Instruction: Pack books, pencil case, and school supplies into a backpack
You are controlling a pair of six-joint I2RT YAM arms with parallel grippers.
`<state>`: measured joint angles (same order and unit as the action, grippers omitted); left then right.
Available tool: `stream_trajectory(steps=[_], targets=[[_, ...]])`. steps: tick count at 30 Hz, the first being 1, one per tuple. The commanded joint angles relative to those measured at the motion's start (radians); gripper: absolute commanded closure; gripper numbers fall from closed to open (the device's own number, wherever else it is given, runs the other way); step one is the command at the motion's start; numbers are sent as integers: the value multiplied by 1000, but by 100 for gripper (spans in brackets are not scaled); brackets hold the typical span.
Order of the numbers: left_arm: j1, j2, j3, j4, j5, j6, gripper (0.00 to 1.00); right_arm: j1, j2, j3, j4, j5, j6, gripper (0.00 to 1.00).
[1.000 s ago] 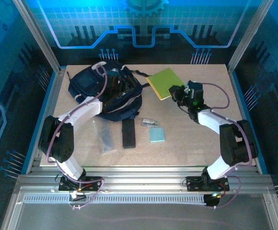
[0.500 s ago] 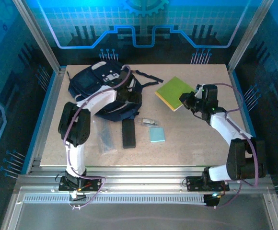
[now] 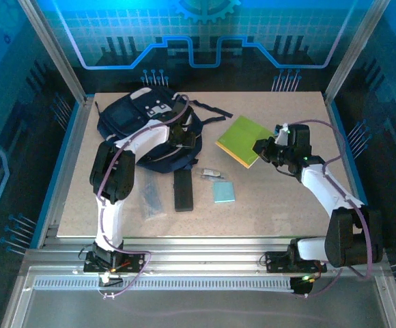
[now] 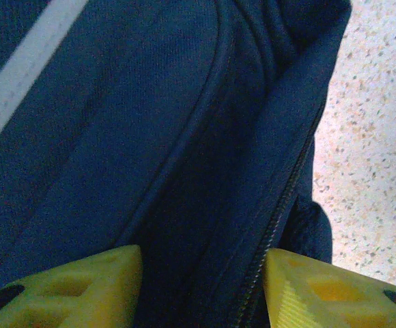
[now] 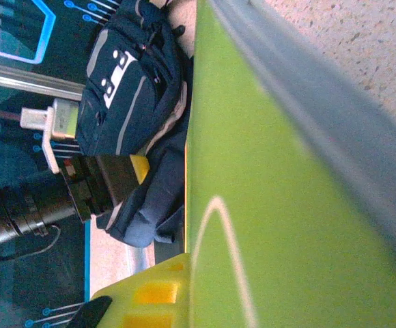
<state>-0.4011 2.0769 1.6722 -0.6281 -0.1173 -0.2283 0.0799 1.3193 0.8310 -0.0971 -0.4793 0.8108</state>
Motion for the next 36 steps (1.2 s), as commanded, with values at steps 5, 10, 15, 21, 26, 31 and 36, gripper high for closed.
stream_trajectory(steps=[5,10,15,21,26,31,36], targets=[[15,12,71,-52,-29,33,100,55,-4,42,-10,14,-48,100],[15,-16,122,-97,-35,43,100,115,42,85,45,5,-12,100],[15,-75,242,-179,-12,29,100,201,150,124,198,14,174,100],[19,-87,412,-246,-19,38,100,304,306,188,384,27,375,100],[21,-76,500,-249,10,27,100,371,471,266,568,40,532,100],[24,-64,575,-250,19,41,100,434,651,419,673,58,622,100],[28,-64,596,-212,66,9,100,492,849,652,661,94,626,100]])
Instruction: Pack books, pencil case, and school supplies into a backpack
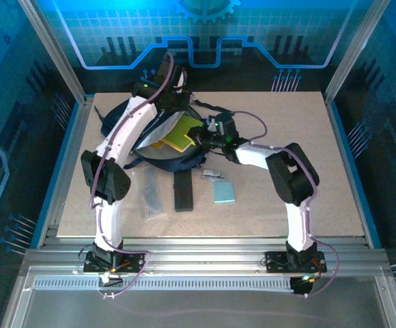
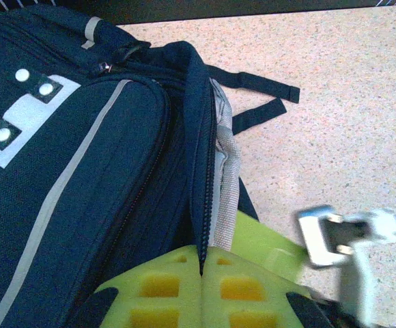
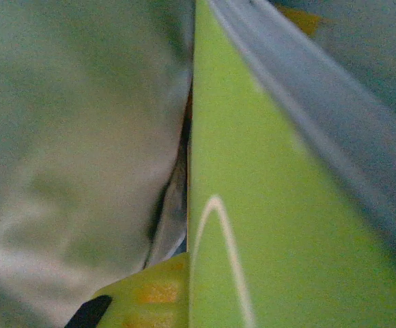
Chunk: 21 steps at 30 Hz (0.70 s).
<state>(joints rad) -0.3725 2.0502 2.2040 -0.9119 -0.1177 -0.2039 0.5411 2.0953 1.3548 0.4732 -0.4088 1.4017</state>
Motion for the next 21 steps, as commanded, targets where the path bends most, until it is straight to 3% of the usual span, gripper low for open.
stream_trajectory(steps=[1,7,10,15,21], targets=[[2,-36,69,82,79,-27,100,40,121,183,80,23,51,100],[1,-18,95,114,156,-92,100,83,350,502,-125,44,28,99],[0,-17,86,140,164,-115,100,79,396,547,-135,31,43,88],[1,-18,62,182,127,-124,100,43,242,363,-157,27,-30,59],[-39,-50,-97,345,140,-267,100,-54,-103,1,-255,33,-207,53]])
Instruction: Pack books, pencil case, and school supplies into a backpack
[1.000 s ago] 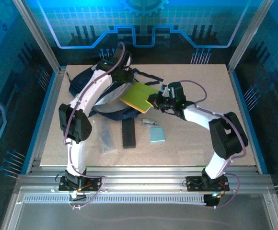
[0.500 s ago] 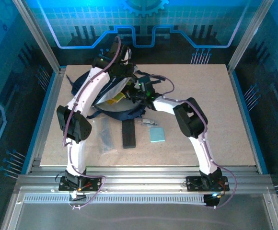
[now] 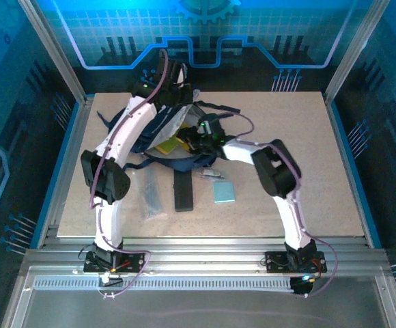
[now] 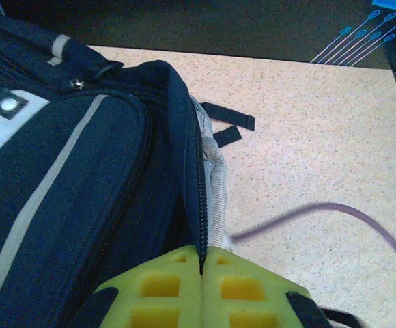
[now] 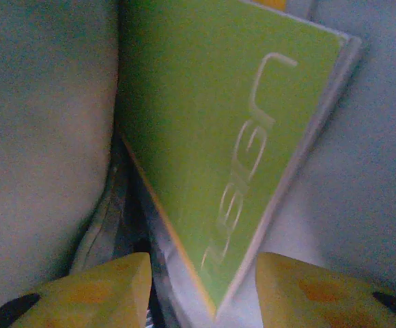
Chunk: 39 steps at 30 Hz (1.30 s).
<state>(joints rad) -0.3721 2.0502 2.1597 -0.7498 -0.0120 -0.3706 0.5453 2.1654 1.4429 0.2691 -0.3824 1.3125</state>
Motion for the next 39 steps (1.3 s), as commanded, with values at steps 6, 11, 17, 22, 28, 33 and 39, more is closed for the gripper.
stream_trajectory(steps=[6,11,17,22,28,33,39], targets=[[-147,-33,-177,374,8,-281,100,-171,-507,-327,-229,76,-289,50],[-212,17,-141,409,4,-340,49,-226,-784,-433,-397,255,-390,42],[-194,-100,-254,368,-24,-279,2,-219,-962,-418,-624,390,-498,8],[-106,-331,-619,465,-36,-334,1,-283,-979,-452,-611,267,-437,0],[26,-529,-974,507,-73,-391,1,-238,-910,-413,-601,231,-497,0],[129,-606,-1183,543,-126,-453,2,-130,-833,-383,-596,284,-478,0],[247,-596,-1358,635,-120,-549,9,1,-766,-333,-593,340,-468,0]])
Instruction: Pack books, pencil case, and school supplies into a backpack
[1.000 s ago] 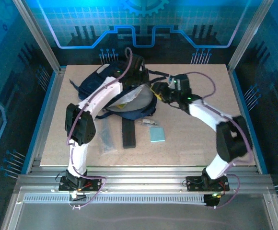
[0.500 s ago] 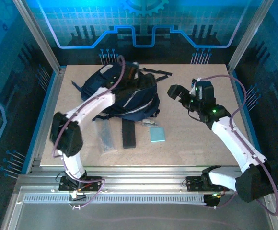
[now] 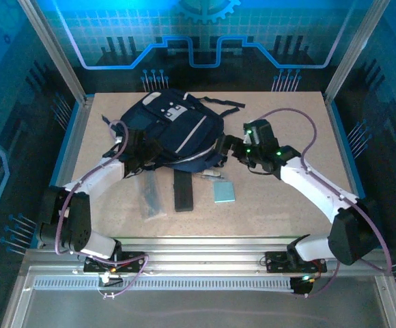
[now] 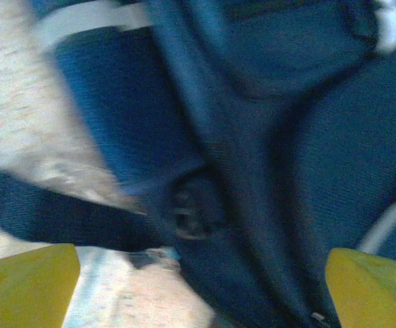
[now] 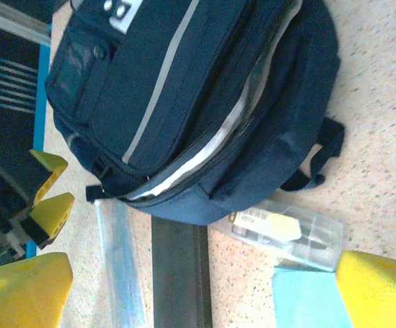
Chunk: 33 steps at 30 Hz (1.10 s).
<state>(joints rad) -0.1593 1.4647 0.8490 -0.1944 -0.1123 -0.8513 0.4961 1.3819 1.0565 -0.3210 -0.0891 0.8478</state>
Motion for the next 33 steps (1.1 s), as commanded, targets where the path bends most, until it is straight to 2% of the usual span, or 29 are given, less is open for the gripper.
stream_trajectory(steps=[1,6,11,13,16,18,19,22,25,26,30,33], targets=[[46,-5,-65,114,-25,-80,11,72,31,67,-3,45,-11,0],[78,76,-44,221,-26,-106,14,163,119,124,26,2,-19,2],[83,184,17,337,-4,-116,20,250,221,155,91,-24,-19,11],[83,229,22,396,7,-117,27,281,265,167,115,-32,-9,12],[83,283,22,450,33,-132,32,313,319,185,151,-48,-12,21],[83,312,9,507,62,-147,40,331,355,205,161,-47,-19,25],[83,320,0,534,76,-157,48,337,376,212,171,-48,-21,28],[80,333,-14,583,119,-183,80,351,432,237,206,-59,-25,35],[66,301,-20,568,129,-194,97,358,493,277,230,-63,-30,39],[60,281,-21,554,131,-200,100,357,508,292,228,-59,-32,40],[20,171,-36,499,127,-296,100,356,554,349,227,-17,-65,40],[-28,92,-17,432,84,-307,100,357,576,370,220,57,-93,44]])
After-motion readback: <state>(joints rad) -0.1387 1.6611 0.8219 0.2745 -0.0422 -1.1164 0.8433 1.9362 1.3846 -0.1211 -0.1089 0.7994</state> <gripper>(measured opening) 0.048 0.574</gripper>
